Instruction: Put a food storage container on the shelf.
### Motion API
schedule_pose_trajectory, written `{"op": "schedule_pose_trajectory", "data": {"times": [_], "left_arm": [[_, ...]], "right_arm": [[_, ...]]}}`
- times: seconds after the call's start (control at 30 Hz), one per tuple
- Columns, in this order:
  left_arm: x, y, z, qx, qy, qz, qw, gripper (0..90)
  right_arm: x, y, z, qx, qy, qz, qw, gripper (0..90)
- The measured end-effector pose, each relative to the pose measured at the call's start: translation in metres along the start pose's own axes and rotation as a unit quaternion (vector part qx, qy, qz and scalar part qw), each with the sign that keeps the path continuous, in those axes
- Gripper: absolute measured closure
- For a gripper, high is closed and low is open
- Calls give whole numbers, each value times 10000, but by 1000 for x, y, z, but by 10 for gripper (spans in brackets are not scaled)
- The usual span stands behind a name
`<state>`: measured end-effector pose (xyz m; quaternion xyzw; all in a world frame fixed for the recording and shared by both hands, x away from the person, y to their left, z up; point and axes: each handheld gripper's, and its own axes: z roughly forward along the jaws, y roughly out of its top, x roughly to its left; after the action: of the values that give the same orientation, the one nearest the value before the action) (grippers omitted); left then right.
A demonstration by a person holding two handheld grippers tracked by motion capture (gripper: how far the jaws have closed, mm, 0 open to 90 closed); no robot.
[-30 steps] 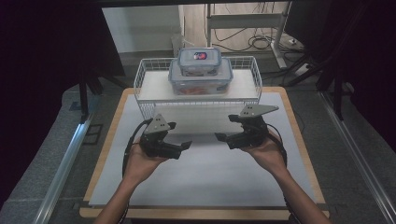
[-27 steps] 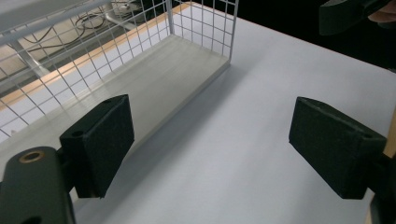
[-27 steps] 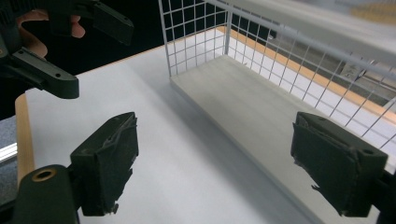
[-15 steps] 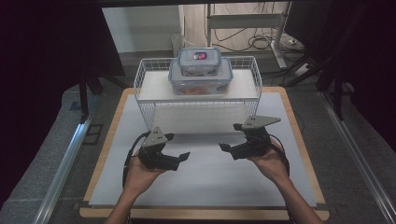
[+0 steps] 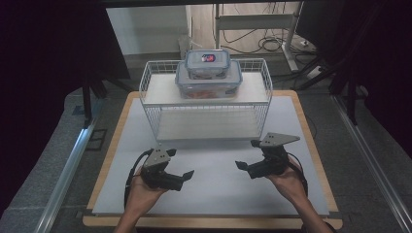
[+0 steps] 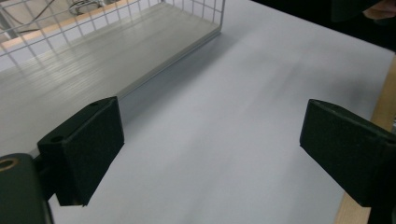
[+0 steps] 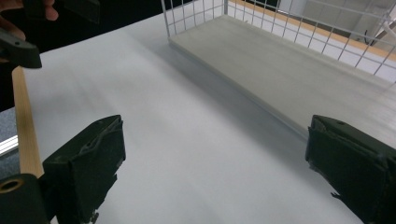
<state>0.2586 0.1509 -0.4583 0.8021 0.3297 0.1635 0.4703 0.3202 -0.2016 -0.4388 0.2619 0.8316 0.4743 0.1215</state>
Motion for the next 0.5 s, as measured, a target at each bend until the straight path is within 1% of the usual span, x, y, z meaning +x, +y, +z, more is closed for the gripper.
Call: {"op": "schedule_pose_trajectory", "data": {"times": [0.1,0.23,0.3,0.33,0.4,0.5], "left_arm": [[0,-6,-2,-16,53,-44,10000,52],[0,-16,-2,-36,10,-158,9999,42],[-1,-21,-1,32,48,-134,9999,35],[-1,-23,-1,82,109,-100,9999,34],[-2,-27,-1,115,199,-65,9997,33],[-2,-33,-4,111,257,-73,9996,33]], "right_arm": [[2,-7,-3,-19,-76,-15,10000,45],[4,-16,-8,-53,-132,52,9999,41],[4,-20,-10,-64,-167,73,9998,40],[4,-22,-10,-65,-181,70,9998,40],[5,-26,-12,-40,-183,90,9998,40],[7,-32,-15,24,-253,65,9997,40]]}}
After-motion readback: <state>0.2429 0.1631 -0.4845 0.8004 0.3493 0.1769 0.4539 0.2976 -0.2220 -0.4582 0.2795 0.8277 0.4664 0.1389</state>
